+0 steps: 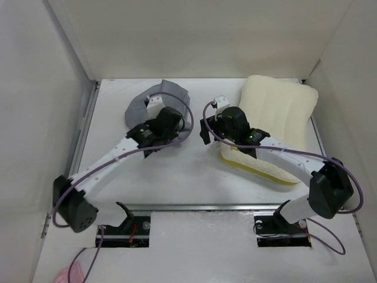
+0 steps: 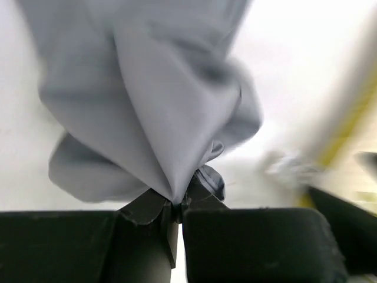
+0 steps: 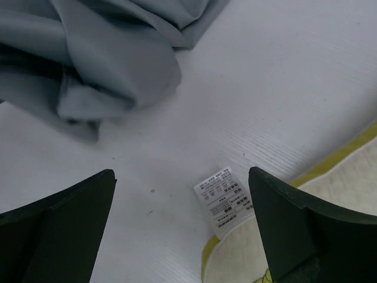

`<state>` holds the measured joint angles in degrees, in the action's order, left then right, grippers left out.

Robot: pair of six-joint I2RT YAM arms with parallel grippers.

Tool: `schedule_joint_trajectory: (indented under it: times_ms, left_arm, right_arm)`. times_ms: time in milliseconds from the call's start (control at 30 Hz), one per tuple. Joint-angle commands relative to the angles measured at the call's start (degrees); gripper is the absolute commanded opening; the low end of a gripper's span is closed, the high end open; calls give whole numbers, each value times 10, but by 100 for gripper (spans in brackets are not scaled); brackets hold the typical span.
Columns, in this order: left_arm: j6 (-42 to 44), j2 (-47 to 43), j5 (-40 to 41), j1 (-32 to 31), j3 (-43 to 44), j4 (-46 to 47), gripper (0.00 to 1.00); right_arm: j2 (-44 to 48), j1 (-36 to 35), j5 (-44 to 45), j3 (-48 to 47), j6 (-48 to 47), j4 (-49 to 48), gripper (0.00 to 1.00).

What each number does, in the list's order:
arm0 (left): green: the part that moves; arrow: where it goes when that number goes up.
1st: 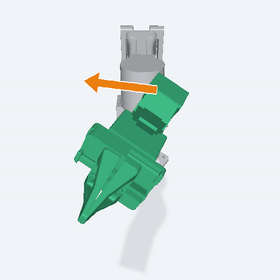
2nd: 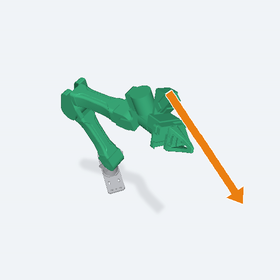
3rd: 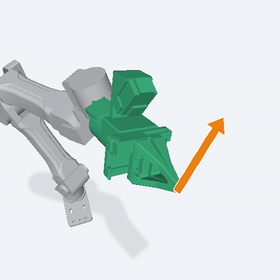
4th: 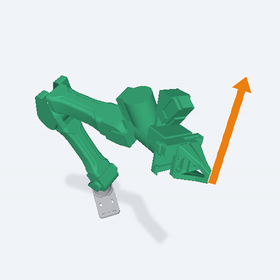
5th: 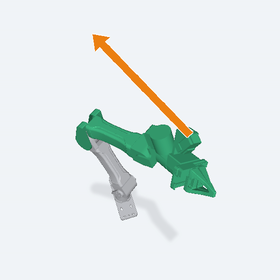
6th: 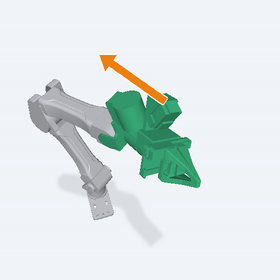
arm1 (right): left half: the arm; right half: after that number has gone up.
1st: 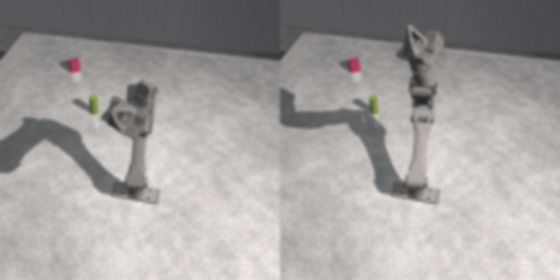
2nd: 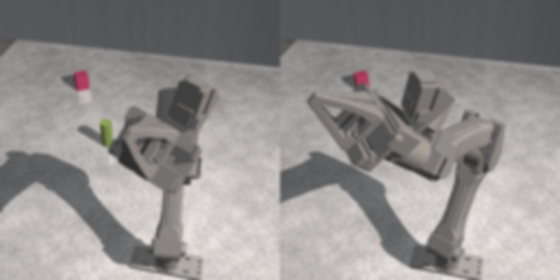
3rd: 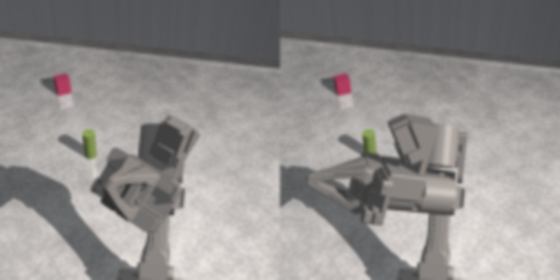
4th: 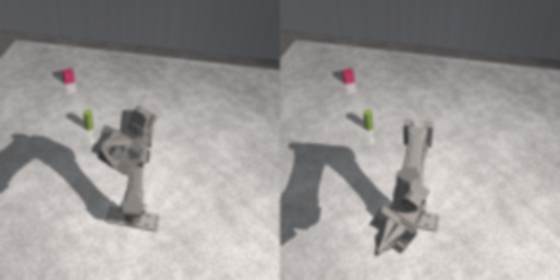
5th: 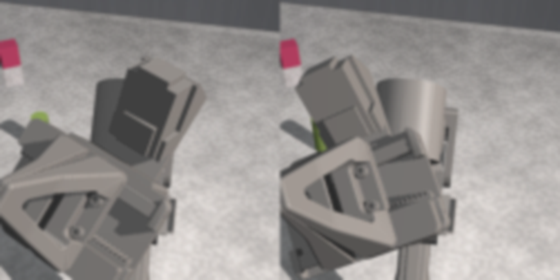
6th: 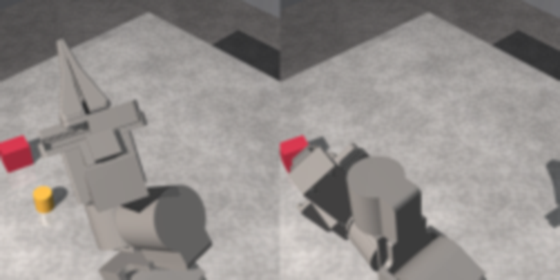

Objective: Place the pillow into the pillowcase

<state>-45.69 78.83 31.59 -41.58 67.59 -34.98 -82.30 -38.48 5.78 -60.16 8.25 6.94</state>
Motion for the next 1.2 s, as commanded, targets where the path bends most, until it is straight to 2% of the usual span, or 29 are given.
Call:
schedule_joint_trajectory:
  times_ms: [0, 200, 333, 400, 500, 533, 567, 600, 633, 700, 733, 767, 833, 867, 900, 967, 1000, 1067, 1133, 1167]
  left_arm:
    - [80, -94, 5, -2, 47, 37, 0]
    - [125, -133, -11, -2, 113, 67, 0]
    - [135, -133, -11, -7, 133, 67, 0]
    - [135, -133, -11, -7, 134, 67, 0]
    - [135, -133, -11, -7, 139, 67, 0]
    - [135, -133, -11, -7, 139, 67, 0]
    - [135, -133, -5, -7, 144, 67, 0]
    - [141, -133, 4, -7, 144, 67, 0]
    - [150, -133, 12, -7, 144, 72, 0]
    - [162, -133, 54, -7, 166, 72, 0]
    - [186, -133, 64, 4, 191, 81, 0]
    - [186, -133, 72, 12, 192, 90, 0]
    - [244, -116, 60, 33, 242, 119, 0]
    - [268, -106, 60, 50, 266, 141, 0]
    - [284, -94, 54, 57, 337, 142, 0]
    - [346, -50, 27, 57, 428, 130, 0]
    - [366, -38, 18, 57, 516, 125, 0]
    - [423, -11, 1, 57, 601, 117, 0]
    - [461, -26, 16, 57, 669, 126, 0]
    - [461, -26, 16, 57, 670, 136, 0]
  right_arm:
    - [-21, 6, -47, -3, -17, -84, 100]
    - [-42, 1, -108, 43, 5, -190, 100]
    - [-93, -11, -120, 40, 21, -213, 100]
    - [-112, -16, -140, 29, 34, -213, 96]
    - [-124, -16, -165, 23, 40, -213, 71]
    - [-124, -24, -170, 34, 47, -213, 37]
    - [-107, -24, -164, 42, 47, -224, 20]
    - [-96, -31, -154, 48, 47, -224, 8]
    - [-82, -31, -101, 48, 62, -217, 0]
    - [-23, -31, -46, 43, 59, -164, 0]
    - [2, -31, 22, 23, 59, -130, 0]
    - [26, -31, 52, 2, 44, -130, 0]
    - [81, -31, 108, -55, -33, -73, 0]
    - [91, -31, 177, -91, -52, -55, 0]
    - [96, -31, 207, -171, -70, -22, 0]
    - [96, -31, 295, -255, -124, 0, 0]
    - [96, -31, 316, -336, -143, 9, 0]
    - [82, -31, 353, -414, -200, 15, 0]
    - [76, -31, 382, -518, -256, 20, 0]
    - [76, -31, 388, -548, -266, 20, 0]
